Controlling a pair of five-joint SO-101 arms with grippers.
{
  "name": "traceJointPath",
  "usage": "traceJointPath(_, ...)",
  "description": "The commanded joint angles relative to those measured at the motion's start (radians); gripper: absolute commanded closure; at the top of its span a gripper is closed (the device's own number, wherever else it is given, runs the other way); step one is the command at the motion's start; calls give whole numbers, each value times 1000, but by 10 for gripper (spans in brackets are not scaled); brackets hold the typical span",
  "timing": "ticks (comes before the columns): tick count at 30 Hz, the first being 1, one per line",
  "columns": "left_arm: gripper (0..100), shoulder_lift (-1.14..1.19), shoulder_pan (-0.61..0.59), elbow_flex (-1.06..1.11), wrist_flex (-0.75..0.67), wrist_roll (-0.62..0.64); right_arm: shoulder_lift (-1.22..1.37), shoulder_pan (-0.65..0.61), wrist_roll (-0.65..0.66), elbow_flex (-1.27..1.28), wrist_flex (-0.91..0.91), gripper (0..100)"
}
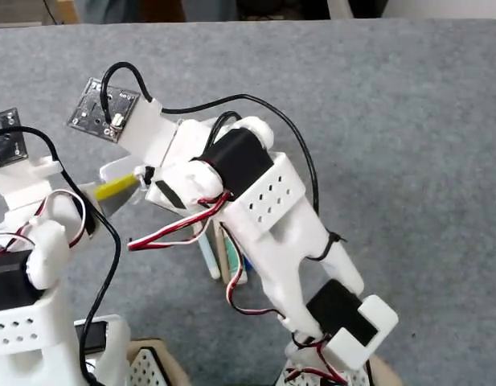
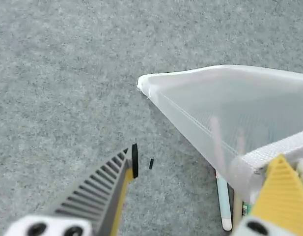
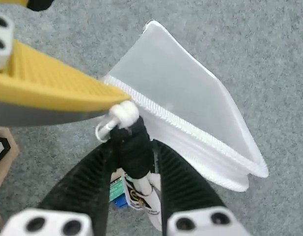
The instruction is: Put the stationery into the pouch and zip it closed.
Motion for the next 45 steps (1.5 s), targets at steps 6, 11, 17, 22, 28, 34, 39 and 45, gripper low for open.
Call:
traceJointPath(6,598,11,-7,-1,2,-3,-12,81,-9,-91,3,985)
traceJointPath(11,598,11,-7,-2,2,3,-10,97,-9,-93,3,985)
traceJointPath(17,598,11,-1,-53,34,3,-7,97,-9,-93,-2,985)
traceJointPath(22,598,11,-2,-41,28,3,-12,97,-9,-93,0,985)
traceJointPath(28,598,11,-5,53,-51,3,-13,95,-11,-93,2,985)
traceJointPath(34,699,11,1,116,-114,-3,-15,92,-11,-93,2,986)
traceJointPath(39,740,11,1,116,-114,-3,-15,92,-11,-93,2,986)
traceJointPath(45,740,12,2,117,-114,-5,-15,92,-37,-93,2,986)
